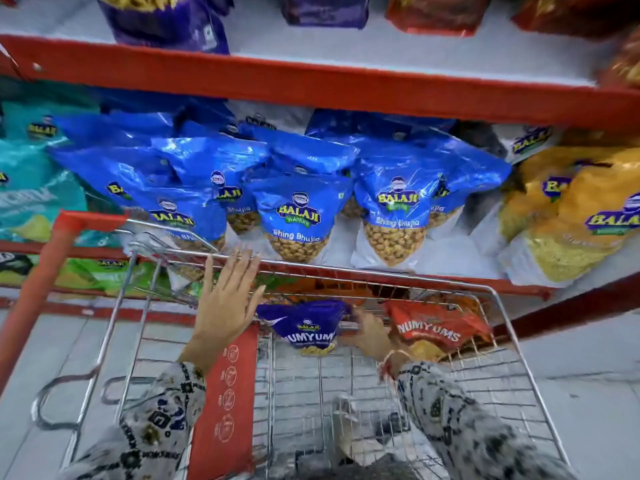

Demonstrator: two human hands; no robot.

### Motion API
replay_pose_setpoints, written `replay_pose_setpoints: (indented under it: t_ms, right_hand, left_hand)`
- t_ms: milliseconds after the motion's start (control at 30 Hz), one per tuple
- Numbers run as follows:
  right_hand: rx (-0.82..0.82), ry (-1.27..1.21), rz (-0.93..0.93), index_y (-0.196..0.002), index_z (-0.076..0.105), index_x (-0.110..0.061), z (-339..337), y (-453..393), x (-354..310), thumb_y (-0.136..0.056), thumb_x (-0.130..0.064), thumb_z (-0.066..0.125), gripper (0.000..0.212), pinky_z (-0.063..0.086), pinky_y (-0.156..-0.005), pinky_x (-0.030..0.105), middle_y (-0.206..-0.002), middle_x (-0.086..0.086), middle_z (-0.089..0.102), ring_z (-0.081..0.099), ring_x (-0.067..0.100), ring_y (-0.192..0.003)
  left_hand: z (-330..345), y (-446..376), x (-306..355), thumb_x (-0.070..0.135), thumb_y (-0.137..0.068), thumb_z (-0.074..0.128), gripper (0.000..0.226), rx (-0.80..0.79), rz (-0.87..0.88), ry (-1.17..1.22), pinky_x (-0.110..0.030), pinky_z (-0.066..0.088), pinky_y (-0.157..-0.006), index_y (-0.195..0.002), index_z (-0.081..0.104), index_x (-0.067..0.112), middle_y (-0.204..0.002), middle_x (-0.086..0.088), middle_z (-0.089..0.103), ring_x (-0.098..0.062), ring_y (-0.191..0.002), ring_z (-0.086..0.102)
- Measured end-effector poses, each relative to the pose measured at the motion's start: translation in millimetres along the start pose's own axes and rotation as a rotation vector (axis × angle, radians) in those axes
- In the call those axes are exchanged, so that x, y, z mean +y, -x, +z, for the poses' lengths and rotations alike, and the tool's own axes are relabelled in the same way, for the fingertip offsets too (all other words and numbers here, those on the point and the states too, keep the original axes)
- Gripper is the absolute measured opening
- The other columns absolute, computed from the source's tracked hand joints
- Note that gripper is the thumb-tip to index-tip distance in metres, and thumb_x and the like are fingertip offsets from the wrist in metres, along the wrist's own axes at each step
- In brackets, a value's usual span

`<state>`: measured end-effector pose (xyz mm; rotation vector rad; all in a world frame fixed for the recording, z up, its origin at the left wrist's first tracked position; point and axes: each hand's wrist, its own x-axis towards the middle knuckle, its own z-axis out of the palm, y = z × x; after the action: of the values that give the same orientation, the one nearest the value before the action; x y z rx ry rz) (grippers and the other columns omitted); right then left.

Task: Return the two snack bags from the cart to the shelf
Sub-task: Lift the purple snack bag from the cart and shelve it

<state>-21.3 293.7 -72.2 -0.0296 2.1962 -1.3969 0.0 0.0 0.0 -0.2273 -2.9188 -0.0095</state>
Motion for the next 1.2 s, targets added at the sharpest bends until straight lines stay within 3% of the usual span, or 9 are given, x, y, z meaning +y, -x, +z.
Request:
replay_pose_setpoints:
  t_ms: [100,200,267,500,600,767,867,933,1200]
  right_hand:
    - [0.005,-0.066,0.032,-0.114,0.063,0.008,11.9,-20.4,-7.9,-0.06,0.003,0.086,0.059,0.056,-0.075,0.015,-0.116,0.018,0.068,0.069,-0.007,-0.081]
    - [0.021,-0.134,0.124,-0.095,0.075,-0.01,27.2,-33.2,-3.8,-0.048,-0.018,0.094,0.051,0.056,-0.09,0.051,-0.106,0.021,0.073,0.072,0.025,-0.093]
    - [0.049,-0.118,0.112,-0.085,0.078,-0.028,36.5,-43.9,9.4,-0.057,-0.023,0.09,0.03,0.054,-0.089,0.057,-0.097,0.015,0.076,0.073,0.03,-0.091]
    - [0.18,-0.204,0.181,-0.09,0.077,-0.006,26.7,-7.6,-27.3,-0.068,-0.018,0.084,0.026,0.059,-0.077,0.046,-0.082,0.009,0.077,0.074,0.032,-0.084]
    - [0.251,-0.205,0.127,-0.088,0.073,0.007,8.6,10.0,-44.1,-0.061,-0.033,0.088,0.051,0.058,-0.067,0.05,-0.081,0.018,0.078,0.075,0.034,-0.076]
    - [0.349,-0.178,-0.044,-0.07,0.075,-0.022,-29.1,44.1,-96.8,-0.066,-0.024,0.086,0.012,0.058,-0.057,0.029,-0.063,-0.006,0.076,0.073,0.011,-0.062]
    - [0.379,-0.219,-0.134,-0.079,0.078,-0.01,-54.2,65.1,-132.6,-0.068,-0.021,0.085,0.017,0.059,-0.067,0.037,-0.077,0.006,0.079,0.076,0.022,-0.071]
    - [0.39,-0.258,-0.182,-0.08,0.078,-0.007,-72.1,79.3,-161.5,-0.069,-0.019,0.084,0.018,0.059,-0.067,0.036,-0.078,0.005,0.079,0.075,0.019,-0.07]
    - [0.424,-0.45,-0.472,-0.08,0.075,-0.007,-136.5,133.0,-290.3,-0.074,0.0,0.075,0.009,0.054,-0.044,0.023,-0.064,0.002,0.076,0.069,0.012,-0.053]
  left_hand:
    - [4.7,-4.3,-2.8,0.042,-0.1,0.033,0.058,0.042,-0.001,0.02,-0.057,0.017,-0.119,-0.149,0.039,0.012,-0.153,-0.012,0.043,-0.025,-0.144,0.033]
    - [6.2,-3.3,-5.6,0.04,-0.101,0.033,0.056,0.055,0.037,0.034,-0.056,0.018,-0.118,-0.148,0.043,0.012,-0.153,-0.01,0.043,-0.024,-0.144,0.032]
    - [4.2,-4.6,-10.8,0.038,-0.102,0.032,0.054,0.077,0.059,0.031,-0.055,0.018,-0.119,-0.148,0.043,0.012,-0.153,-0.008,0.043,-0.024,-0.144,0.033]
    - [-4.0,-8.3,-19.7,0.031,-0.104,0.029,0.049,0.059,0.096,0.19,-0.053,0.018,-0.12,-0.148,0.044,0.014,-0.147,-0.007,0.052,-0.026,-0.138,0.041]
    - [-10.5,-8.3,-21.6,0.036,-0.106,0.021,0.052,0.033,0.086,0.278,-0.049,0.013,-0.122,-0.146,0.046,0.014,-0.146,-0.007,0.053,-0.023,-0.138,0.04]
    - [-35.8,-11.7,-16.1,0.038,-0.106,0.018,0.055,0.117,0.032,0.402,-0.042,0.01,-0.123,-0.145,0.044,0.01,-0.147,-0.008,0.052,-0.02,-0.139,0.039]
    - [-58.6,-23.4,-9.0,0.039,-0.106,0.018,0.056,0.201,0.053,0.418,-0.047,0.01,-0.123,-0.148,0.042,0.011,-0.153,-0.002,0.043,-0.015,-0.146,0.029]
    - [-75.7,-35.3,-4.2,0.041,-0.106,0.018,0.056,0.265,0.049,0.43,-0.049,0.011,-0.122,-0.149,0.04,0.011,-0.155,-0.001,0.039,-0.013,-0.148,0.024]
    - [-146.8,-101.5,8.0,0.038,-0.107,0.022,0.054,0.546,0.127,0.341,-0.047,0.012,-0.122,-0.147,0.043,0.009,-0.155,-0.006,0.039,-0.019,-0.148,0.025]
